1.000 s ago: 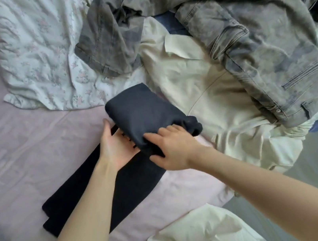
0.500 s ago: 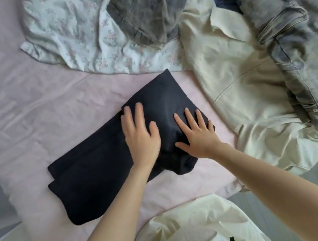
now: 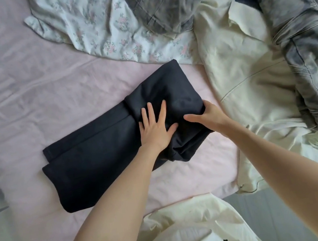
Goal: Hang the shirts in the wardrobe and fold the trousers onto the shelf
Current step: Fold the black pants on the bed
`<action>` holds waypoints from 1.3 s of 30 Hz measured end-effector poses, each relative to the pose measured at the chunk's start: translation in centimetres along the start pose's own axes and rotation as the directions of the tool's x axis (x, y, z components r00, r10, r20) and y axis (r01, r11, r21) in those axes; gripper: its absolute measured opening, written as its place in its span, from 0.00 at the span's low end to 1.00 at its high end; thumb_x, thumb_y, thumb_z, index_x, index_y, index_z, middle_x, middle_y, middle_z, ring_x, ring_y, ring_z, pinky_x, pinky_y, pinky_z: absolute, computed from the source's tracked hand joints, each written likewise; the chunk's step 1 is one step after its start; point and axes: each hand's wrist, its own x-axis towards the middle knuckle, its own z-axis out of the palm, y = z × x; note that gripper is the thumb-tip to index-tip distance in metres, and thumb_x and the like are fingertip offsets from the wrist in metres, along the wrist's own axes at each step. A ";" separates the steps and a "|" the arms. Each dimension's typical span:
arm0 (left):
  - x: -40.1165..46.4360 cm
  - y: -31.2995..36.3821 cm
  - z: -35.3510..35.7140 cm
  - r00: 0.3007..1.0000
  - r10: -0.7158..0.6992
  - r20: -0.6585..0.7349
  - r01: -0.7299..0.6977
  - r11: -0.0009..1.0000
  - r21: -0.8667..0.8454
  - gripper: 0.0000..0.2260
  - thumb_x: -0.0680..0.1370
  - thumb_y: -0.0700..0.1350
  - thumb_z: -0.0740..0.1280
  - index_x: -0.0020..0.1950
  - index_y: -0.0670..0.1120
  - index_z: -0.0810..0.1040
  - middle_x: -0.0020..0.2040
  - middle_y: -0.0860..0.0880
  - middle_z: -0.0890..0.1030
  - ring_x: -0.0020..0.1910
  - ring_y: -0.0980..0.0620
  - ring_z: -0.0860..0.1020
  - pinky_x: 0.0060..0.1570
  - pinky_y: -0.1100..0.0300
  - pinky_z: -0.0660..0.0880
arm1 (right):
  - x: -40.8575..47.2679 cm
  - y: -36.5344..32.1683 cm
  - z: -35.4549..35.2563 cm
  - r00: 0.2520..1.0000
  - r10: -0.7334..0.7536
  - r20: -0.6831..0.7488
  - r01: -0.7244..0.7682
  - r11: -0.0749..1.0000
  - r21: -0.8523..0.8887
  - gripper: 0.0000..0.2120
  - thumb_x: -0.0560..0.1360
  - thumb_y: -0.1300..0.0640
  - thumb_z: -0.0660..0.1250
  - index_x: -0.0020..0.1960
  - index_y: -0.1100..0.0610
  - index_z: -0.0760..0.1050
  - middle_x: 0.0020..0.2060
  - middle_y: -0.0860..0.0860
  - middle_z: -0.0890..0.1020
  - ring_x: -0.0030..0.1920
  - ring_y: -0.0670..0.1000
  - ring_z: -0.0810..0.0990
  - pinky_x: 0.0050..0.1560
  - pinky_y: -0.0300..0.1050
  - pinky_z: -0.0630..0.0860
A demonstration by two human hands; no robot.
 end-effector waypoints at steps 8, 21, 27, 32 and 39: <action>-6.4 -5.3 -6.3 0.966 0.036 0.256 0.243 0.219 -0.945 0.17 0.80 0.60 0.51 0.65 0.62 0.71 0.65 0.59 0.74 0.64 0.59 0.72 0.63 0.56 0.68 | -7.3 -3.6 5.4 0.885 -0.462 0.065 0.457 0.831 -0.317 0.28 0.68 0.58 0.70 0.67 0.58 0.67 0.56 0.56 0.76 0.55 0.55 0.74 0.52 0.40 0.67; -11.9 -16.8 -4.2 0.867 -0.453 0.206 0.240 0.018 -0.971 0.20 0.76 0.51 0.67 0.64 0.42 0.73 0.56 0.45 0.81 0.56 0.45 0.79 0.60 0.48 0.73 | -9.4 -4.6 20.6 0.810 -0.396 0.433 0.545 0.781 -0.305 0.15 0.73 0.67 0.57 0.55 0.59 0.78 0.55 0.53 0.78 0.61 0.54 0.73 0.65 0.45 0.65; -11.0 -16.3 -3.2 0.665 -0.673 -0.323 0.418 0.694 -0.586 0.20 0.73 0.48 0.71 0.61 0.46 0.69 0.59 0.44 0.74 0.58 0.42 0.72 0.54 0.47 0.69 | -6.1 -3.1 18.9 0.975 -0.138 -0.176 0.092 0.965 -0.246 0.29 0.74 0.52 0.65 0.71 0.59 0.60 0.68 0.56 0.67 0.68 0.57 0.65 0.67 0.46 0.62; -12.3 -17.2 -1.8 0.794 -0.291 -0.534 0.219 0.956 -0.196 0.16 0.76 0.41 0.66 0.63 0.47 0.75 0.62 0.47 0.73 0.61 0.44 0.69 0.53 0.49 0.68 | -6.4 -3.3 19.5 0.994 -0.102 0.030 0.106 0.954 -0.280 0.29 0.71 0.52 0.68 0.68 0.55 0.61 0.60 0.53 0.74 0.59 0.54 0.74 0.57 0.48 0.71; -15.3 -23.5 -4.0 0.849 -0.485 0.212 0.194 -0.086 -0.977 0.13 0.81 0.52 0.56 0.55 0.48 0.78 0.53 0.49 0.81 0.50 0.52 0.79 0.47 0.59 0.75 | -11.6 -4.4 24.9 0.700 -0.545 0.461 0.712 0.574 -0.403 0.23 0.72 0.57 0.68 0.66 0.59 0.71 0.54 0.60 0.72 0.63 0.60 0.68 0.64 0.58 0.64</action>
